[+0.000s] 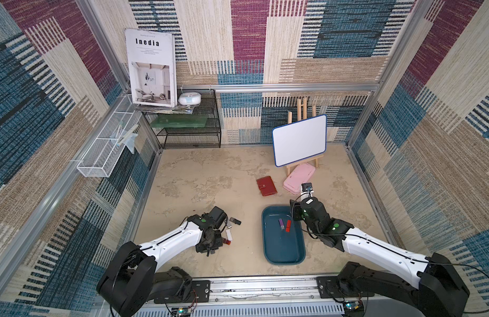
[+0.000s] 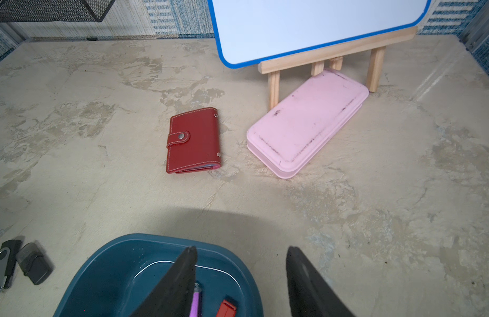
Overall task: Put the usb flash drive into the storage box
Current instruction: Pick up the USB flash from the center of the board, then place the USB flash in the storage box.
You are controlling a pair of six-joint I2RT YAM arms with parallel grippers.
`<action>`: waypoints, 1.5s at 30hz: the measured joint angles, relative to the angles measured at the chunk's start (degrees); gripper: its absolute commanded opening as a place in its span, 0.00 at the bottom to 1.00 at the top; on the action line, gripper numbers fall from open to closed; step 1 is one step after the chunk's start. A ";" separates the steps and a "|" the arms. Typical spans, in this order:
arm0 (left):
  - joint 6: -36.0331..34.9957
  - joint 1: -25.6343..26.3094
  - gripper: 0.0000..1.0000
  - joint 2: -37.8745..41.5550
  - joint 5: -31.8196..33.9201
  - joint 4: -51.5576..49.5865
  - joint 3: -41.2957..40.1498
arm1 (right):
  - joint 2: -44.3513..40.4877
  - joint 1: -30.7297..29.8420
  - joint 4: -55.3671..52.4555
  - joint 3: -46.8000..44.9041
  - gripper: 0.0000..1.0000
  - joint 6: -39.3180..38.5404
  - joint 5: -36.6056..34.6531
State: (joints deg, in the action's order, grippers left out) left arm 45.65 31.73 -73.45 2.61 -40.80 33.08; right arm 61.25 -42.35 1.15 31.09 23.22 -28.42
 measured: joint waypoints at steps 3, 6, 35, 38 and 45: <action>0.04 0.00 0.12 0.74 0.00 0.31 -0.09 | -0.20 0.00 0.04 -0.20 0.57 0.13 -0.02; 0.31 0.44 0.11 2.32 0.22 0.07 -0.09 | -0.50 0.02 0.07 -0.85 0.57 0.28 -0.04; 8.09 35.47 0.11 -28.09 5.57 -3.91 45.88 | -8.98 2.47 1.73 -7.58 0.56 5.73 -11.93; 8.04 35.26 0.11 -32.41 6.38 -5.09 50.29 | -10.49 2.64 1.75 -8.20 0.56 6.12 -12.57; 7.15 32.85 0.09 -40.98 6.60 -6.21 56.76 | -13.42 2.97 1.75 -9.60 0.55 6.54 -13.40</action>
State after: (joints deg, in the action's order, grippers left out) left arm 52.80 64.58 -114.43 9.21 -47.00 89.84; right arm 47.83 -39.38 2.90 21.50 29.76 -41.82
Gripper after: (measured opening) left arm 0.227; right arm 0.555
